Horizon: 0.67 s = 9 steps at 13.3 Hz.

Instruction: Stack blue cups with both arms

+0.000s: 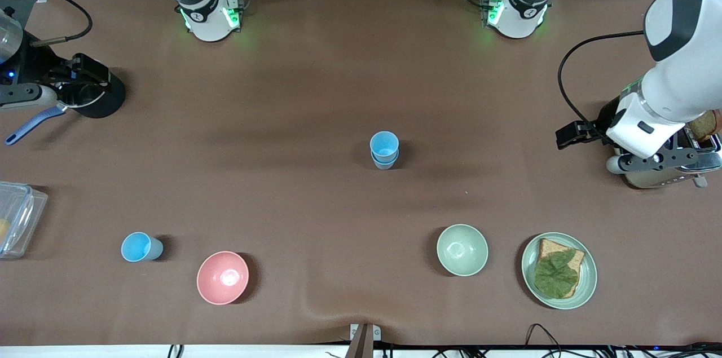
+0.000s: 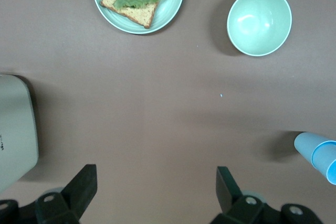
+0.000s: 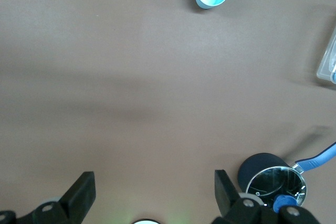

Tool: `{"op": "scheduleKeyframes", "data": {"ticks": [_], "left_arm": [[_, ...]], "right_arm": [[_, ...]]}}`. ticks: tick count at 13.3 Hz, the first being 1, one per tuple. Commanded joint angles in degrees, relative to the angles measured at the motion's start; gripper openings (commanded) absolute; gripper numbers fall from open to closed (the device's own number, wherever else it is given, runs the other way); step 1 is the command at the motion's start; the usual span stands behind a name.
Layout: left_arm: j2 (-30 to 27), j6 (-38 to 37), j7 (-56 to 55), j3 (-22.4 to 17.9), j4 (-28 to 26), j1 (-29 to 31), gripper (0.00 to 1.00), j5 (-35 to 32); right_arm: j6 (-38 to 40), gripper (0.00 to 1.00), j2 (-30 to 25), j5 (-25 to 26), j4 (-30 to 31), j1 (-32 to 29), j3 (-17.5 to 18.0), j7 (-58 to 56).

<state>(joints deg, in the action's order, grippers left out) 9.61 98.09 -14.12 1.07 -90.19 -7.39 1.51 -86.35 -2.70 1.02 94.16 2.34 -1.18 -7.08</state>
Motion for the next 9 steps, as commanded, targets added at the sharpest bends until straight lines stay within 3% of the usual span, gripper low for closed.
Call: {"op": "scheduleKeyframes", "data": {"ticks": [1,9], "left_arm": [[0.0,0.1,0.5,-0.3,1.7,0.6,1.0,-0.4],[-2.0,-3.2,1.7,-0.7,3.4,2.8,1.0,-0.4]], "right_arm": [[0.5,1.0,-0.1,-0.4,-0.1,-0.4,0.1,-0.3],[0.5,1.0,-0.1,-0.4,-0.1,-0.4,0.1,-0.3]]}}
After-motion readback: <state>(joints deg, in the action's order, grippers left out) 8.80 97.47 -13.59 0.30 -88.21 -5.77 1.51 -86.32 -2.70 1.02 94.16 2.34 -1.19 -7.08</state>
